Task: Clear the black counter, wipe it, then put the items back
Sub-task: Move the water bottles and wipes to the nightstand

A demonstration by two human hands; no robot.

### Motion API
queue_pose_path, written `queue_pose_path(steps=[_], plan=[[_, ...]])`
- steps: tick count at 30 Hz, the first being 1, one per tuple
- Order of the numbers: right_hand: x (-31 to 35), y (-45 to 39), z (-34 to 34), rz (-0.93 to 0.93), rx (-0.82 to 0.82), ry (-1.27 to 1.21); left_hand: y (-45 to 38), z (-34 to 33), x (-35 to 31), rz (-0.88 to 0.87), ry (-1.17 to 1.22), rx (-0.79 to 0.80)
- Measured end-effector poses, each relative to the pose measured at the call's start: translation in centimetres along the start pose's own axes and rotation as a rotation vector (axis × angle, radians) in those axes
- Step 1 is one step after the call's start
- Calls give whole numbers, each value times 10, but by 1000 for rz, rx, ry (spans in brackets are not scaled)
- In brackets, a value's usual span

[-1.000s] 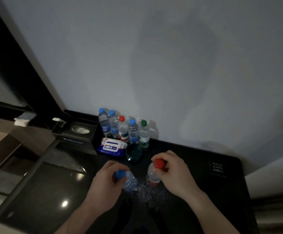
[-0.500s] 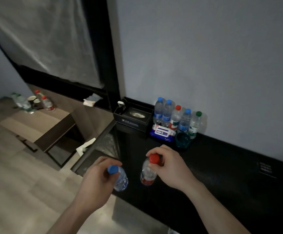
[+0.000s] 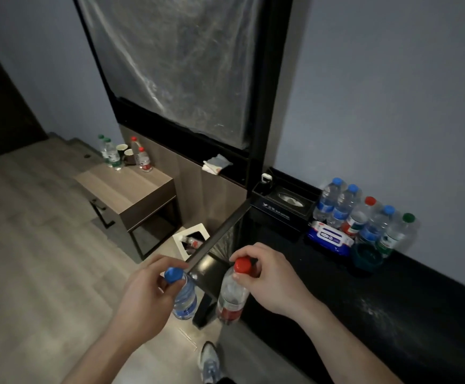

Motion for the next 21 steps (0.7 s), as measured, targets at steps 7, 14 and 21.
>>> queue_pose_path(steps=[7,14,21], plan=[[22,-89,-61,10,66,-11,-71,31,41,93,21,-7],[49,-194,-108,16,93,-17,-159,74,74,132,-5,-86],[103,-288,-158,86,152,48,-226,124,127,128,-13,-233]])
Point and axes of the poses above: each hand's wrist, its own y-axis away from the middle knuckle, its own z-axis out of the back of the hand, x = y × z, the point moved 1 cm from there along -y, towards the middle knuckle, and after that the axes turned 9 degrees about -x, right-handed, at the moved point
